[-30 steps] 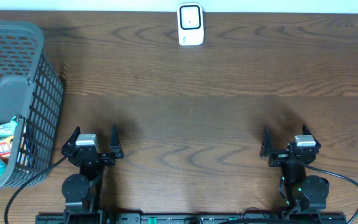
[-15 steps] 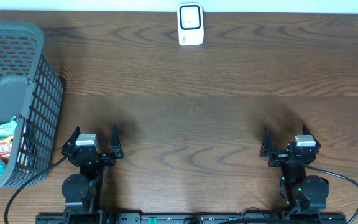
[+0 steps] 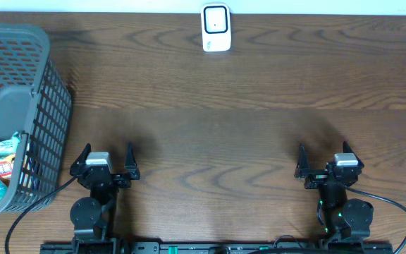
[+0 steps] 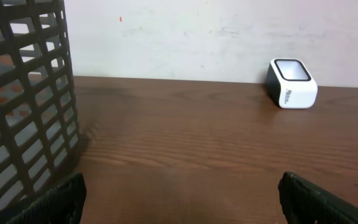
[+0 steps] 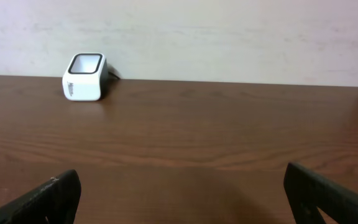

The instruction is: Scan the item barcode

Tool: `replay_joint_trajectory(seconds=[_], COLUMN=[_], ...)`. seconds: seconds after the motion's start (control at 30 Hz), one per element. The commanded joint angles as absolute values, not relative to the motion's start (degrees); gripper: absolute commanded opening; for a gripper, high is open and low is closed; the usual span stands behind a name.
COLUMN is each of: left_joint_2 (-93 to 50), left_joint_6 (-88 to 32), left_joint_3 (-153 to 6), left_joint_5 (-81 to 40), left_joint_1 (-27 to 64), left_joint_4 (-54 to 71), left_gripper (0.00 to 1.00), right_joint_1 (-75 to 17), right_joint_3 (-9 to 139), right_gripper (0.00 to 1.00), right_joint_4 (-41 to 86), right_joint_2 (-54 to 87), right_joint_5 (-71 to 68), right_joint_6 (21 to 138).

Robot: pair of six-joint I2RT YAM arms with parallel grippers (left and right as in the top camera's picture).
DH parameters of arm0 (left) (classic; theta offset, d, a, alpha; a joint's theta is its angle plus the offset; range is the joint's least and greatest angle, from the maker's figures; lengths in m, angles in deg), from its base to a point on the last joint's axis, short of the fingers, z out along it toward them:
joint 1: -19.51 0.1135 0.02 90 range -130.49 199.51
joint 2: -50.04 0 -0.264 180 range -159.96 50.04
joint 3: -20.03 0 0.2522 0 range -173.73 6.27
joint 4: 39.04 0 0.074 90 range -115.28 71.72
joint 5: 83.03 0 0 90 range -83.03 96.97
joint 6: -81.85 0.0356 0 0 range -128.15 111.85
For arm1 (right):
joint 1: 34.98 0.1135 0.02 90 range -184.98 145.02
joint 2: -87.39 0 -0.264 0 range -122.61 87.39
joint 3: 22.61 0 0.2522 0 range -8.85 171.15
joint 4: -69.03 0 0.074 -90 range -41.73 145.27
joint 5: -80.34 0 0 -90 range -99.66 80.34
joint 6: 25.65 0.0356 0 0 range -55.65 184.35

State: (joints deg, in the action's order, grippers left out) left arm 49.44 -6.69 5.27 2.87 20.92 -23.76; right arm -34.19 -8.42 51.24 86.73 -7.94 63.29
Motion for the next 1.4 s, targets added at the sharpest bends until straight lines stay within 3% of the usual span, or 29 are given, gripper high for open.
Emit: replay_joint_trajectory(seconds=[0.0, 0.63, 0.87, 1.07, 1.2, 1.37], left_joint_2=[49.4, 49.4, 49.4, 49.4, 49.3, 44.0], left_joint_6=[-7.2, -7.2, -14.6, -21.6, -24.5, -22.1], left_joint_3=[6.0, 6.0, 6.0, 6.0, 4.6, -6.6], left_joint_5=[2.5, 2.4, -3.3, -13.7, -11.2, -6.7], left_joint_1=[21.1, 21.1, 21.1, 21.1, 21.1, 21.1], left_joint_4=[-21.5, -21.9, -22.2, -38.5, -52.0, -52.1], left_gripper=[0.98, 0.98, 0.98, 0.98, 0.98, 0.98], right_joint_1=[-34.6, -34.6, -34.6, -34.6, -34.6, -34.6], right_joint_3=[-8.5, -8.5, -8.5, -8.5, -8.5, -8.5], right_gripper=[0.99, 0.99, 0.99, 0.99, 0.99, 0.99], right_joint_4=[51.0, 51.0, 51.0, 51.0, 51.0, 51.0], right_joint_2=[87.1, 87.1, 87.1, 87.1, 87.1, 87.1], right_joint_5=[-8.0, -8.0, -8.0, -8.0, -8.0, -8.0], right_joint_6=[63.6, 63.6, 63.6, 63.6, 63.6, 63.6])
